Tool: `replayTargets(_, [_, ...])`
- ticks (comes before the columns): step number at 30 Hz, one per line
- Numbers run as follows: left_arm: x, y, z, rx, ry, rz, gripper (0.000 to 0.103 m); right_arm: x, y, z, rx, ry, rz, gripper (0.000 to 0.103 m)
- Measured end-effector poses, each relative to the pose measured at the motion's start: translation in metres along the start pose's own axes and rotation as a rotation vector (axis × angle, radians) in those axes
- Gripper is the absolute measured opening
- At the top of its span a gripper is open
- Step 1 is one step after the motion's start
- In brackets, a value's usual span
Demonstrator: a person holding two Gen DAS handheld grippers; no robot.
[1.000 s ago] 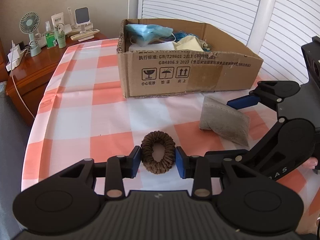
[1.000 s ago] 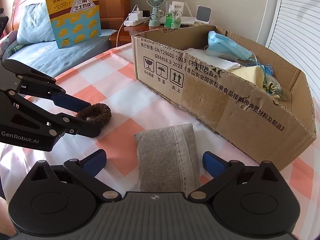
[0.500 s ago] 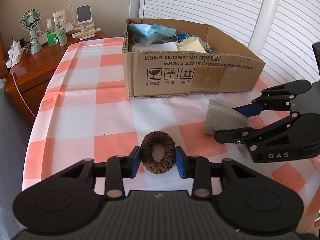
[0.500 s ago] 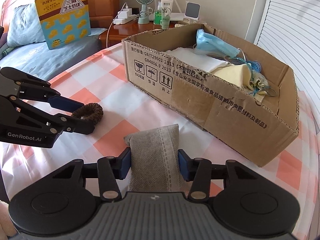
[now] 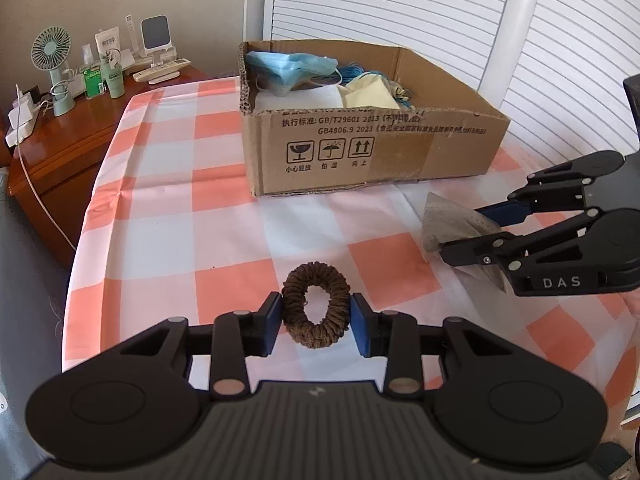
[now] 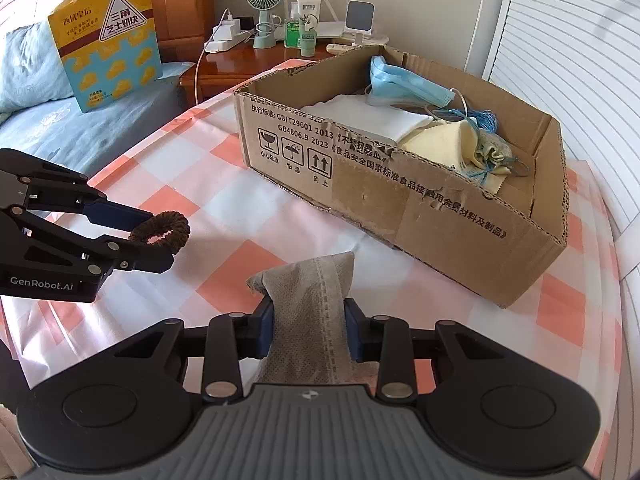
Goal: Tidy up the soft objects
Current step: 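Lift the brown scrunchie with the left gripper while the right grasps the second grey sachet, then drop the brown scrunchie into the box from the left gripper while the right releases the sachet inside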
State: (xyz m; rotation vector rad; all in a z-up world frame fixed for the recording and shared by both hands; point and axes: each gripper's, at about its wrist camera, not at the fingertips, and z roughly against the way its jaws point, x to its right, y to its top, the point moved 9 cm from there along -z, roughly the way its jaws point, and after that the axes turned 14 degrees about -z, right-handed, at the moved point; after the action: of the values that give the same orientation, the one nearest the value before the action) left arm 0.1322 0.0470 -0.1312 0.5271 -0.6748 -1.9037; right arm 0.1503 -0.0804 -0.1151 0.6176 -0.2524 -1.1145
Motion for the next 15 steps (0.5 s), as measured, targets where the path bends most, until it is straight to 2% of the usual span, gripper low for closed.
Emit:
replayTargets(8, [0.003,0.008,0.016,0.02,-0.018,-0.034,0.035,0.006,0.005,0.022,0.023,0.01,-0.041,0.039])
replayTargets(15, [0.004,0.019,0.021,0.037,-0.04,-0.042,0.035,0.024,0.048,0.057,0.13,-0.005,-0.077,0.039])
